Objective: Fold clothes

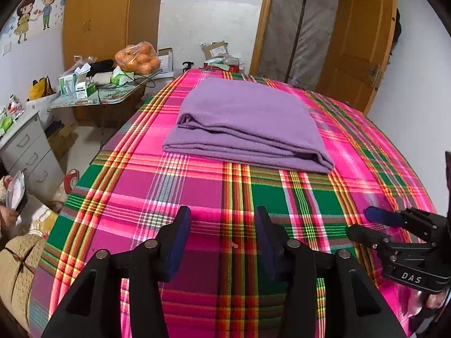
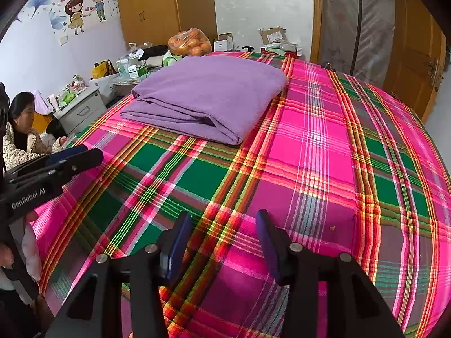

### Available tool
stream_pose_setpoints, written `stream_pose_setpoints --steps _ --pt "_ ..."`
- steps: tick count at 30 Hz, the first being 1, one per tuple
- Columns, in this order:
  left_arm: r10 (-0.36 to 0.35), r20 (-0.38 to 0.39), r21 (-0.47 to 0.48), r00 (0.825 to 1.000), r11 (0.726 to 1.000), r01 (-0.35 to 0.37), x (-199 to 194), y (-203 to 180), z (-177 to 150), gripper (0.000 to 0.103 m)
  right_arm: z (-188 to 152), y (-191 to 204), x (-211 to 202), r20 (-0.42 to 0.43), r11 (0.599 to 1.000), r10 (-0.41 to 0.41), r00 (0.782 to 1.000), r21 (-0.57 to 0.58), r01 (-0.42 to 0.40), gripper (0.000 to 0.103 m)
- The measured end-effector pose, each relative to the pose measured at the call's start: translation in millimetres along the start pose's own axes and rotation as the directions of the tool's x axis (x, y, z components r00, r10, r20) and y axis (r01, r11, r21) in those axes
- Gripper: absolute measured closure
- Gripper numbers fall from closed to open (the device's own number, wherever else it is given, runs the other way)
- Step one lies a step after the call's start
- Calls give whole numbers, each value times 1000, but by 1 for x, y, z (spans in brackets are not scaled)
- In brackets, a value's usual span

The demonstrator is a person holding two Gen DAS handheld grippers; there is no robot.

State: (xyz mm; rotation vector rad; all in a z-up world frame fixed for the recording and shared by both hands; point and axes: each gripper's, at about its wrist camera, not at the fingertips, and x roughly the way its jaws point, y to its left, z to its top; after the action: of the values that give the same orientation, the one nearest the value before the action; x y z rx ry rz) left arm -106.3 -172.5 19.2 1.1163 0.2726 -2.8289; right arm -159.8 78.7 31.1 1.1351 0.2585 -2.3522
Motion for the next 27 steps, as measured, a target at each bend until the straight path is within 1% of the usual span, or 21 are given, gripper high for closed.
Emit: stream_pose_setpoints --steps 2,6,9,13,19,27 --pt "-3 -30 -2 1000 1000 2 6 -1 -2 52 0 1 1 -2 1000 -9 1000 -9 9 53" --pt "-1 -60 -9 998 1000 0 12 0 -2 51 1 4 2 -6 999 -28 1000 -28 28 50" --pt "-7 -60 -6 998 1000 6 12 0 -3 49 2 3 3 -8 999 -32 999 -31 32 50" --pt "-11 -66 10 998 1000 11 14 -3 -3 44 3 1 4 -9 999 -32 999 -33 31 50" --pt "-15 -68 13 998 1000 16 14 -3 -3 41 3 1 4 -9 999 -31 999 -33 31 49" --pt "12 -76 45 997 999 -8 16 -8 -2 39 3 0 5 -9 999 -29 1000 -33 28 49"
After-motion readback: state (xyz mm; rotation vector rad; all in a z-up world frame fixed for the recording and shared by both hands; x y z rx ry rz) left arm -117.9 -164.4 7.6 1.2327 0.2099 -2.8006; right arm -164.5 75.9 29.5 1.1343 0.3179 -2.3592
